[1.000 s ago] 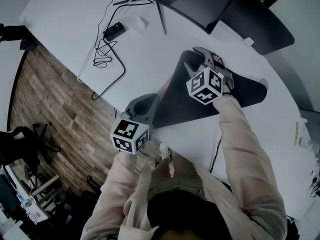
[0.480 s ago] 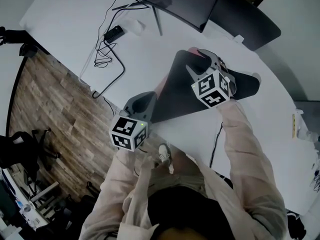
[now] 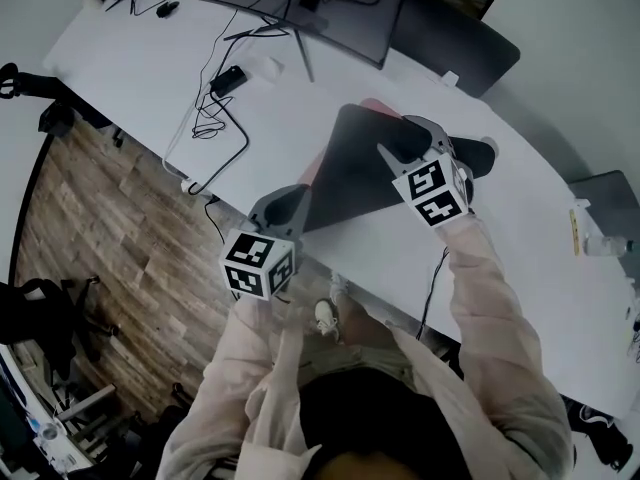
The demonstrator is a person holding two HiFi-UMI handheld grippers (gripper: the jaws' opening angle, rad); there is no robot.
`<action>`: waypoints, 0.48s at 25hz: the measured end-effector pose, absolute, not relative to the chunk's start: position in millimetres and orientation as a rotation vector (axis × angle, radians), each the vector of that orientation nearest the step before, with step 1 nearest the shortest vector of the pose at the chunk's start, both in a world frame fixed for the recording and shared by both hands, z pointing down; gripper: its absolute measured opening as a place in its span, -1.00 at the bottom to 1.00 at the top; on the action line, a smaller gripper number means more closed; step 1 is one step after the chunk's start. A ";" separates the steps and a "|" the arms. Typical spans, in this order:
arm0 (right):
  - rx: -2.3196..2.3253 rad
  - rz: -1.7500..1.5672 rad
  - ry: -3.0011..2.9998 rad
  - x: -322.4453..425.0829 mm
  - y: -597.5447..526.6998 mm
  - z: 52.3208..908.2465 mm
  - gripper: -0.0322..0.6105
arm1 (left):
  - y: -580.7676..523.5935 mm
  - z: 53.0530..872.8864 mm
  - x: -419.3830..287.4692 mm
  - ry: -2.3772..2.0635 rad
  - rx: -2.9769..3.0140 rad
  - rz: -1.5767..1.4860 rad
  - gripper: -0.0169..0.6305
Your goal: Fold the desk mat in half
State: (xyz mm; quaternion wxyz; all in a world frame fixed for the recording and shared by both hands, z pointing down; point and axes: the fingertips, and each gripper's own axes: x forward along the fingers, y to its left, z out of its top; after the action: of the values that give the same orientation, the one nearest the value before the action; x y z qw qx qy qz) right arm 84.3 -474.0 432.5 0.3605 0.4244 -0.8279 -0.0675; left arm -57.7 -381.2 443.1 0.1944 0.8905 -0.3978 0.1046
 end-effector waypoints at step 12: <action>1.359 -0.027 -2.190 125.2 -384.9 386.7 -0.25 | -329.5 409.0 -42.3 -1.072 2.604 0.267 -0.86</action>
State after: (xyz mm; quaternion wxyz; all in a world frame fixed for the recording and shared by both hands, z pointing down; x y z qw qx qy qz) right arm 125.2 -384.9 386.7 0.2785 0.5063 -0.8161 -0.0101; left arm -42.3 -329.5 409.0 0.1559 0.9093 -0.3744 0.0934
